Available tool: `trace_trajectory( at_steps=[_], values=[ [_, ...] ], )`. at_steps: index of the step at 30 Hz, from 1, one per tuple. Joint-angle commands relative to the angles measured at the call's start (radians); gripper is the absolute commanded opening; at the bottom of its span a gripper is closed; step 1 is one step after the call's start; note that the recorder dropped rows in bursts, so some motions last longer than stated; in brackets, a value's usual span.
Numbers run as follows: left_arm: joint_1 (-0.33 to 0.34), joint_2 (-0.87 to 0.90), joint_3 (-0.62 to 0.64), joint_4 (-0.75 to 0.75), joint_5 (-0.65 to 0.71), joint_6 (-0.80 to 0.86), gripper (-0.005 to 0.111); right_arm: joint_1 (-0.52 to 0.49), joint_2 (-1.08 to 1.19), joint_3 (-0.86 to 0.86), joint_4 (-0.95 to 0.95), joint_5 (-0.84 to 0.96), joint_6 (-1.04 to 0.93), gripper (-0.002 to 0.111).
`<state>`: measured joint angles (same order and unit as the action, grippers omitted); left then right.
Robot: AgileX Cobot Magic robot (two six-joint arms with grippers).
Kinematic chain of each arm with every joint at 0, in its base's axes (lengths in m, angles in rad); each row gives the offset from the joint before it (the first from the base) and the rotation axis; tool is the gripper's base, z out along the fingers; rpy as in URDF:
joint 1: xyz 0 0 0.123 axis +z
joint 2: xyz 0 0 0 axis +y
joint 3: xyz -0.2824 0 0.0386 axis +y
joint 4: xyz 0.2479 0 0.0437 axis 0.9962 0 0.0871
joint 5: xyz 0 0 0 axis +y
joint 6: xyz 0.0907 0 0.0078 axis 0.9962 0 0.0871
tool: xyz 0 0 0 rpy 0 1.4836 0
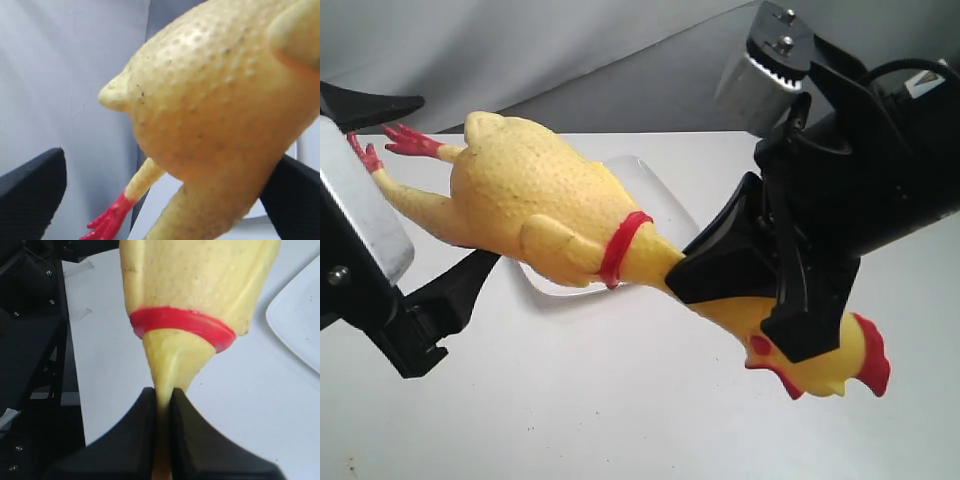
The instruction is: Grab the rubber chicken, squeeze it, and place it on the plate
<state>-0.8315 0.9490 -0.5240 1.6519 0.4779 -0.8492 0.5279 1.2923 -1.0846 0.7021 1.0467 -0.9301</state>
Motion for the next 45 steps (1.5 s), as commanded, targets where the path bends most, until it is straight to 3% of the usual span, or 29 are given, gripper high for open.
trace_trajectory(
  at_steps=[1, 5, 12, 16, 22, 39, 43, 45],
  values=[
    [0.001, -0.007, -0.005, 0.073, -0.127, -0.033, 0.093, -0.001, -0.003, 0.001, -0.004, 0.019, -0.010, 0.000],
    [0.001, -0.007, -0.005, 0.093, -0.258, -0.033, 0.093, -0.001, -0.003, 0.001, -0.004, 0.019, -0.010, 0.000],
    [0.001, -0.007, -0.005, 0.093, -0.262, -0.033, 0.089, -0.001, -0.003, 0.001, -0.004, 0.019, -0.010, 0.000],
    [0.001, -0.006, -0.005, 0.093, -0.262, -0.033, 0.060, -0.001, -0.003, 0.001, -0.004, 0.019, -0.010, 0.000],
    [0.001, -0.006, -0.005, 0.093, -0.327, -0.033, 0.000, -0.001, -0.003, 0.001, -0.004, 0.019, -0.010, 0.000],
    [0.001, -0.006, -0.005, 0.093, -0.380, -0.003, 0.002, -0.001, -0.003, 0.001, -0.004, 0.019, -0.010, 0.000],
    [0.001, -0.006, -0.005, 0.093, -0.373, 0.050, 0.022, -0.001, -0.003, 0.001, 0.028, 0.019, 0.045, 0.000],
    [0.001, -0.006, -0.005, 0.093, -0.373, 0.133, 0.042, -0.001, -0.003, 0.001, 0.036, 0.021, 0.064, 0.000]
  ],
)
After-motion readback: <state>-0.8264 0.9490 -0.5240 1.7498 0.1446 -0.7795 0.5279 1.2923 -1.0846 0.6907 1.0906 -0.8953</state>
